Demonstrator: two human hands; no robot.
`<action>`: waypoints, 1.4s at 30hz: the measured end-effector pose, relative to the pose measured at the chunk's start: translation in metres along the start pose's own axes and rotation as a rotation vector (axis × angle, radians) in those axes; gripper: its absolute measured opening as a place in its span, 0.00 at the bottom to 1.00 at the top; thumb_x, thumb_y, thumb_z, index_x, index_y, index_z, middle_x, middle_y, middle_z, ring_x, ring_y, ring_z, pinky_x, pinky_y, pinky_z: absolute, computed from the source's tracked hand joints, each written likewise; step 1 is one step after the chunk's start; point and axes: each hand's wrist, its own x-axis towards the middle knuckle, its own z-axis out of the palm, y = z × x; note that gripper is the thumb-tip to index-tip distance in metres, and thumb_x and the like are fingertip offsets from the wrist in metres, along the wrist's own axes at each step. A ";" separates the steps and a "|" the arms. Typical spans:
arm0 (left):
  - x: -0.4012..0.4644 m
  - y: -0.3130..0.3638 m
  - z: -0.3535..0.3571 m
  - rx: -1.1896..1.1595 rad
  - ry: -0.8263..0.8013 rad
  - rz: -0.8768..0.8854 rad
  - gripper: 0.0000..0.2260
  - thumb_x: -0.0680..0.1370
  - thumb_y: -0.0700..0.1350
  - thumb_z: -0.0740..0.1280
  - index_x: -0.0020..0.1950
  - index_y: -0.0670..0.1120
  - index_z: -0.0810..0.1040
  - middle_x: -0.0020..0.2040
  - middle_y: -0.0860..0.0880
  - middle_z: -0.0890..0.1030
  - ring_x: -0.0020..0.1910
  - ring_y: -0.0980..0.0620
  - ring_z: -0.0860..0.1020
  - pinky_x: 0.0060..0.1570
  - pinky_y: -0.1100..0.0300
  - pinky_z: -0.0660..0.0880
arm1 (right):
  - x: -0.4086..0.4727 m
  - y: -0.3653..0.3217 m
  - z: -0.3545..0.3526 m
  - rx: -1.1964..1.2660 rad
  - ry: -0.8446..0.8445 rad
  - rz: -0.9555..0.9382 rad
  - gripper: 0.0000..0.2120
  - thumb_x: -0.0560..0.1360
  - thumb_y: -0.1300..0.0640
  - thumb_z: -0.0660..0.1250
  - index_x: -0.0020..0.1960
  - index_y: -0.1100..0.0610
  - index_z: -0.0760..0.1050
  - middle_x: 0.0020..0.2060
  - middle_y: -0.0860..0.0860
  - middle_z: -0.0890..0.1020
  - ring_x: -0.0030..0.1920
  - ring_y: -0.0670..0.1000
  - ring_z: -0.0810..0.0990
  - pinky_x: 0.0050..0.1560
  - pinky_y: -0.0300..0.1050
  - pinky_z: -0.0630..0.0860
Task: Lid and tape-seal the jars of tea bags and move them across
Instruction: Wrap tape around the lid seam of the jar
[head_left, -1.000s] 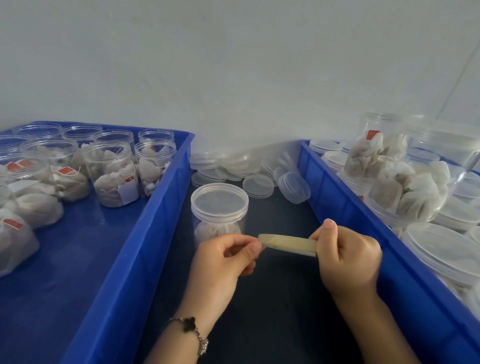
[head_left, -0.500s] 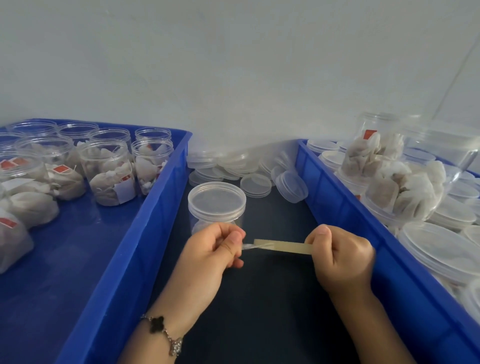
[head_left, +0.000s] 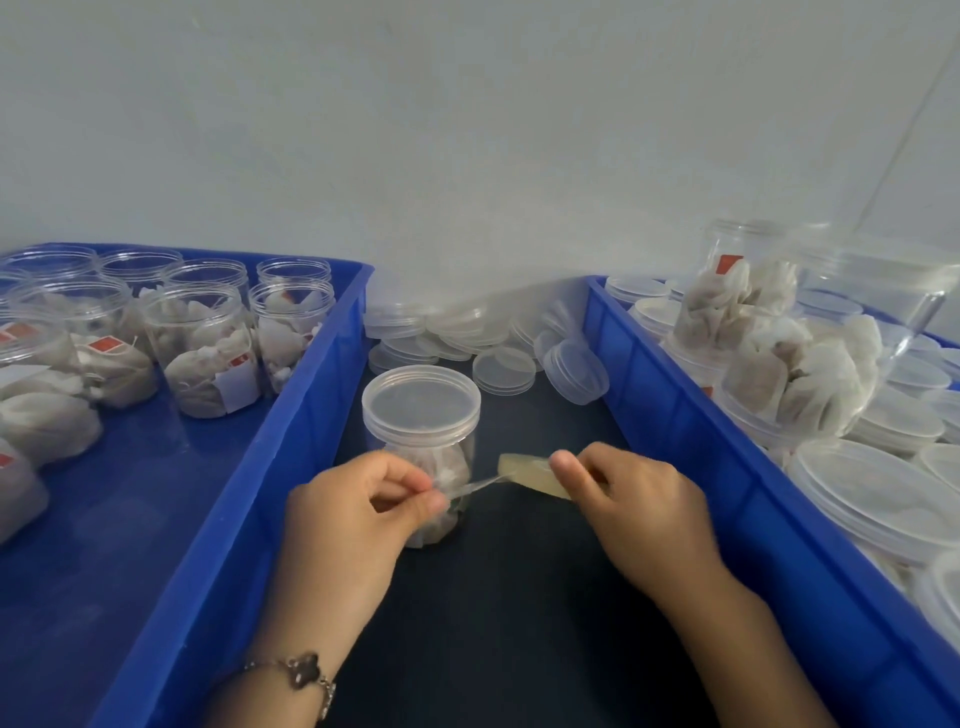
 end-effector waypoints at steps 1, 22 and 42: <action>0.000 -0.002 0.000 0.062 0.012 0.024 0.09 0.67 0.43 0.76 0.35 0.55 0.79 0.29 0.59 0.80 0.39 0.70 0.77 0.37 0.78 0.69 | 0.001 0.003 -0.001 0.003 -0.099 -0.014 0.32 0.63 0.23 0.38 0.39 0.43 0.71 0.33 0.43 0.73 0.37 0.42 0.72 0.33 0.40 0.65; 0.002 -0.007 0.011 0.312 0.449 0.242 0.11 0.75 0.46 0.63 0.39 0.40 0.77 0.34 0.46 0.77 0.35 0.53 0.69 0.30 0.59 0.64 | -0.001 -0.032 -0.008 -0.112 0.158 -0.019 0.32 0.66 0.28 0.43 0.48 0.46 0.77 0.41 0.38 0.71 0.52 0.45 0.69 0.56 0.48 0.55; 0.017 -0.021 0.029 -0.393 0.550 -0.141 0.09 0.69 0.50 0.73 0.35 0.52 0.74 0.31 0.54 0.78 0.29 0.63 0.75 0.29 0.73 0.70 | 0.001 -0.041 0.002 -0.042 0.222 -0.028 0.35 0.67 0.30 0.46 0.53 0.52 0.79 0.47 0.46 0.80 0.56 0.50 0.71 0.57 0.48 0.54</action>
